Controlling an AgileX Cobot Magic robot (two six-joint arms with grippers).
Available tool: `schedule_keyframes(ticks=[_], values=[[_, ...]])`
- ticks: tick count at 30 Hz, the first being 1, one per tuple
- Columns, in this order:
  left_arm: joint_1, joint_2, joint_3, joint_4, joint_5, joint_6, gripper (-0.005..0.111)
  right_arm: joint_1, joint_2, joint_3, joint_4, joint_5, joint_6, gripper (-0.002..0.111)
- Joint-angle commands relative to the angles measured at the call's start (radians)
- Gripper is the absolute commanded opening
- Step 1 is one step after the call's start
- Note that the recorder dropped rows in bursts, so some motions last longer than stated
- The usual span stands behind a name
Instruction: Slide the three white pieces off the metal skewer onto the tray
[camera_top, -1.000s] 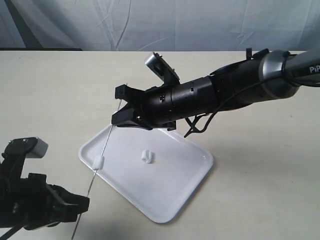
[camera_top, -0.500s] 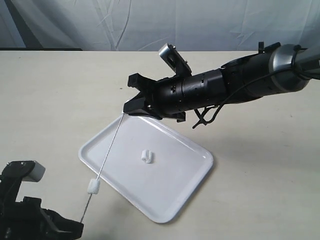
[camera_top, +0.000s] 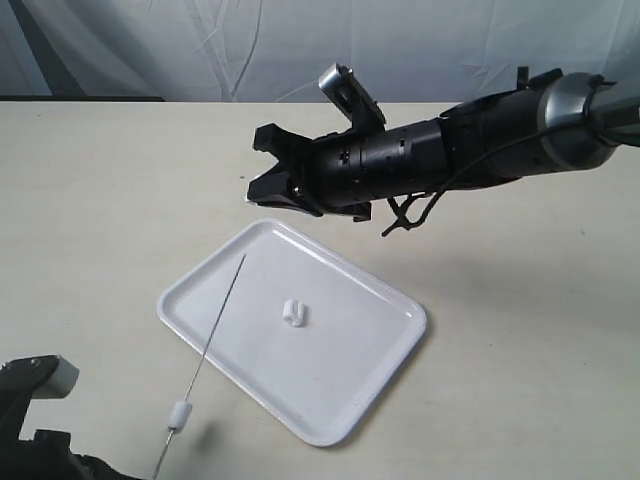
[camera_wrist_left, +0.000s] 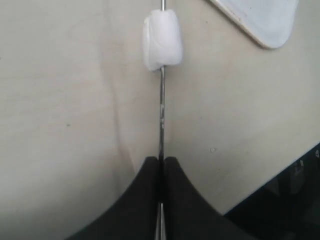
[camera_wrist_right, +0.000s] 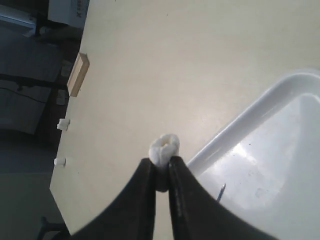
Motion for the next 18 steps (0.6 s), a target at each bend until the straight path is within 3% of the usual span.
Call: schedule_keyframes(ticks=[1, 7, 13, 18], values=[[-0.005, 0.002, 0.002, -0.095, 0.015, 0.08, 0.0, -0.004, -0.011, -0.005, -0.135, -0.013, 0.044, 0.008], [-0.005, 0.002, -0.022, -0.145, 0.043, 0.109, 0.0, 0.04, -0.011, 0.019, -0.377, -0.021, 0.181, 0.008], [-0.005, 0.002, -0.088, -0.085, 0.032, 0.052, 0.0, 0.109, -0.005, 0.074, -0.381, -0.095, 0.181, 0.009], [-0.005, 0.002, -0.131, 0.027, 0.047, -0.059, 0.0, 0.11, 0.006, 0.074, -0.365, -0.04, 0.181, 0.009]])
